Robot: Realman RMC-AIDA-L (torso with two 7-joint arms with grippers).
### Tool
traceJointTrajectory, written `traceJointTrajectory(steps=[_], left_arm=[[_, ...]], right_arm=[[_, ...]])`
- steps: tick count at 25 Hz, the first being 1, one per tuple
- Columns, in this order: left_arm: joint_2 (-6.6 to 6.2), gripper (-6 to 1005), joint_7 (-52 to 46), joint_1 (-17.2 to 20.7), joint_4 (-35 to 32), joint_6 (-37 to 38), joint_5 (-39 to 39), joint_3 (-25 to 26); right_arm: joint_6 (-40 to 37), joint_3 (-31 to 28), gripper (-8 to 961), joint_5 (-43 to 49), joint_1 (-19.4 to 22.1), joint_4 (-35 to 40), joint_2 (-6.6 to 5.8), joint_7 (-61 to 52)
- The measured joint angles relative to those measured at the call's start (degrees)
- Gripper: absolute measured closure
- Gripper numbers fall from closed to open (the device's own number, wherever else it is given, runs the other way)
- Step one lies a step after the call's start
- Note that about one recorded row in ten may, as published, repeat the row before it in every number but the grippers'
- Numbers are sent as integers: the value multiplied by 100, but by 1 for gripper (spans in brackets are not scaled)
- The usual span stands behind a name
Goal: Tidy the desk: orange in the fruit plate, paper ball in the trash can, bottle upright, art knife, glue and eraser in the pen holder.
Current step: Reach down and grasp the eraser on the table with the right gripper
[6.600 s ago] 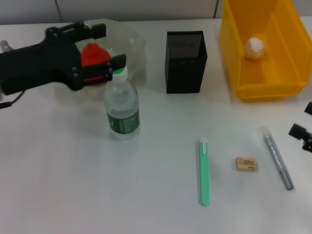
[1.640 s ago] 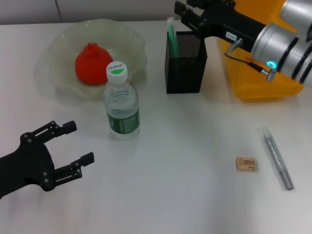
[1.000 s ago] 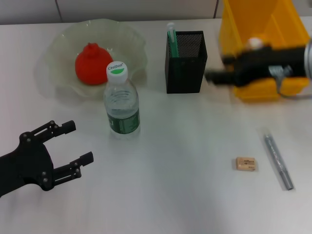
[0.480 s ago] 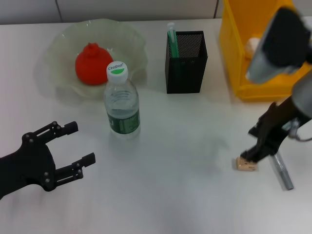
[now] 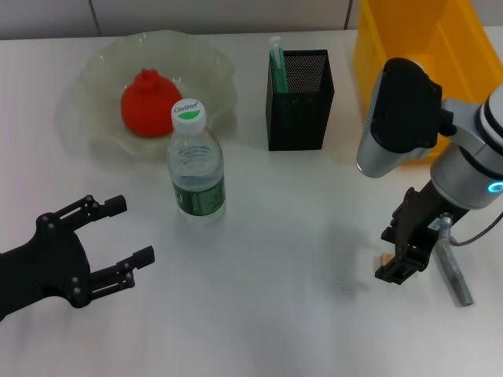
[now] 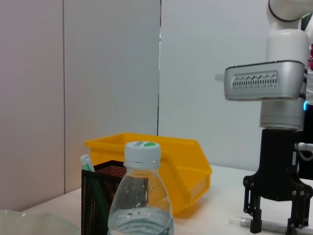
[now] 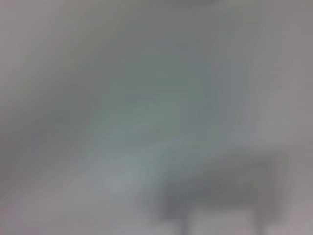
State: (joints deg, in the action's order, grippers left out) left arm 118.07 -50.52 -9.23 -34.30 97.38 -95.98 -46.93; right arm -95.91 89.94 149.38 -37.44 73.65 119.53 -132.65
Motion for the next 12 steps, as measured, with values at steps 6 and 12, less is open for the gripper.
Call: traceJointTrajectory(steps=[6,12], left_arm=[[-3,199,-2,0,2,0,0,0],[-3,199,-5,0,2,0,1,12]], right_arm=[[225,62,343,33,-109,-406,-5,100],[315,80,371,40,-115,-573,-10,169]])
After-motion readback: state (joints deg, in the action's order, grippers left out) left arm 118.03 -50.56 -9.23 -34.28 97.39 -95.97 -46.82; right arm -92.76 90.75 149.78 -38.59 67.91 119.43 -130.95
